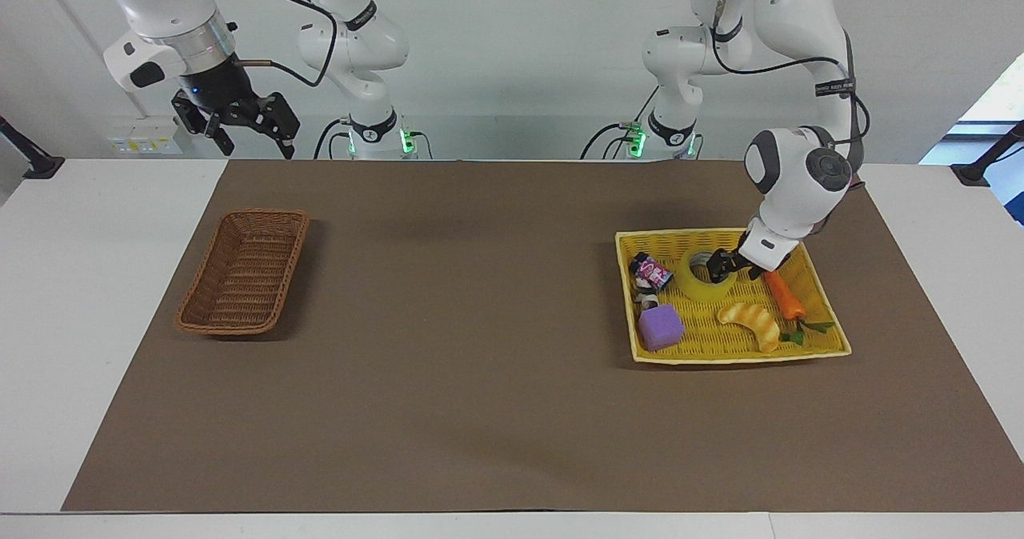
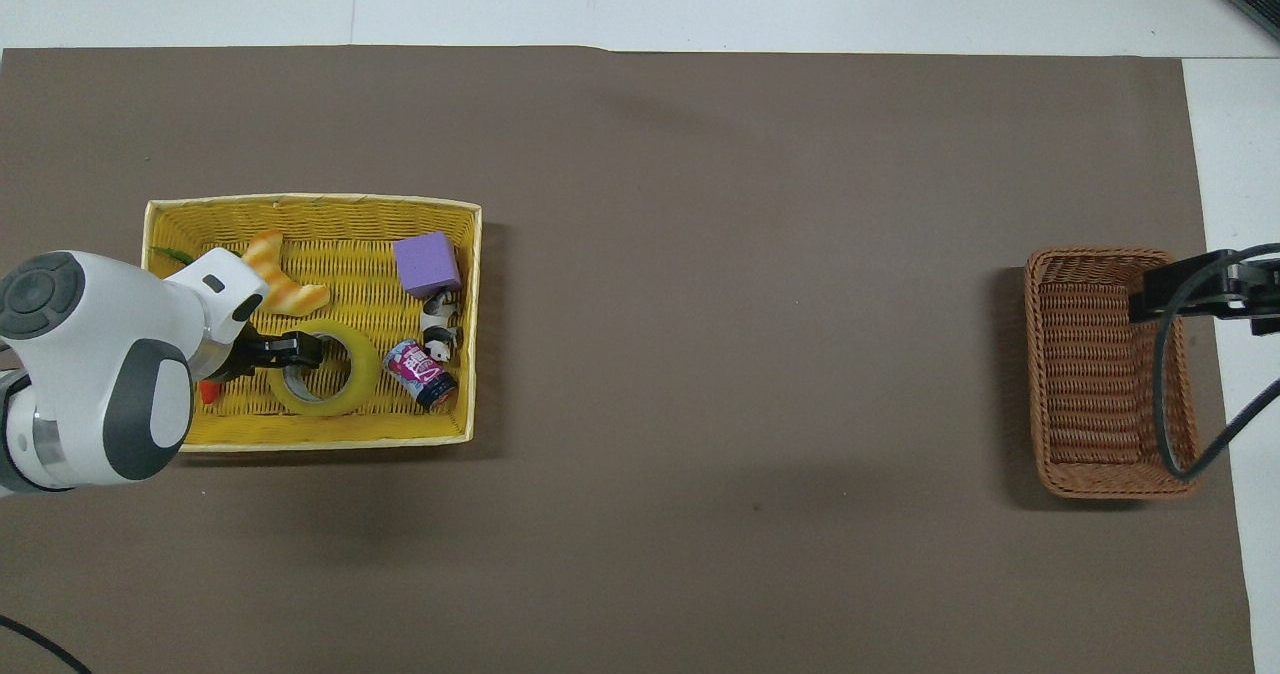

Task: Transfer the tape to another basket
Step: 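Reach the left gripper into the yellow tray and grasp the tape roll, then carry the tape roll toward the basket while the right gripper reaches out, then grasp the tape roll with the right gripper from the left gripper, then lower the tape into the basket with the right gripper while the left gripper withdraws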

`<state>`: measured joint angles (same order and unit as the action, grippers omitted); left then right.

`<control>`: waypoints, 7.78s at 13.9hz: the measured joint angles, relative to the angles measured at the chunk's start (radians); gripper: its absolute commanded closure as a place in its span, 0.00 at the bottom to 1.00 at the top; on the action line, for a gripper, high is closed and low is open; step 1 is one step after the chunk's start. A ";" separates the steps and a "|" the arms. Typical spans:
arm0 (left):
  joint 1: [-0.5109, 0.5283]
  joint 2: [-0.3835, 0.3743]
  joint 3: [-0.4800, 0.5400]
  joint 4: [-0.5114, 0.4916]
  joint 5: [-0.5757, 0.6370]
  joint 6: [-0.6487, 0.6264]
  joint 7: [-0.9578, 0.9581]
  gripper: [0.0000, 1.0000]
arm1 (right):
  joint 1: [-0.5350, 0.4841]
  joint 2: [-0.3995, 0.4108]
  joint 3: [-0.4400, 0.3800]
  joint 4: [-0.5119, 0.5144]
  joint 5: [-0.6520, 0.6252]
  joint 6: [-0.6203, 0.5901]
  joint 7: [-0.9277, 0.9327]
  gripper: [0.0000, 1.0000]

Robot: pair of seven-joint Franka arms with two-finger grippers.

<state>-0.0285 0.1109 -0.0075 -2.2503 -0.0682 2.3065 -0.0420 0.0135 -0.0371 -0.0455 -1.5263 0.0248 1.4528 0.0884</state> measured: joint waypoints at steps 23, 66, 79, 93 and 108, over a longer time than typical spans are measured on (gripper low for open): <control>-0.304 -0.079 -0.032 0.338 -0.101 -0.473 -0.403 1.00 | -0.004 0.000 -0.002 0.000 0.000 -0.014 0.000 0.00; -0.779 0.077 -0.124 0.396 -0.473 0.140 -0.730 1.00 | 0.078 -0.106 0.001 -0.571 0.502 0.153 -0.146 0.00; -0.780 0.086 -0.134 0.414 -0.479 0.152 -0.730 0.00 | 0.071 -0.112 0.000 -0.581 0.518 0.152 -0.116 0.81; -0.707 -0.056 -0.097 0.418 -0.480 -0.032 -0.734 0.00 | 0.060 -0.111 -0.007 -0.579 0.511 0.152 -0.116 1.00; -0.348 -0.086 -0.088 0.482 -0.122 -0.368 -0.684 0.00 | -0.375 0.102 -0.018 -0.535 0.159 0.540 -0.378 1.00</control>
<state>-0.3763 0.0245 -0.0951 -1.7682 -0.1906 1.9390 -0.7260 -0.3619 0.0654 -0.0636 -2.0616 0.1834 1.9925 -0.2895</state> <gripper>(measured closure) 0.000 0.956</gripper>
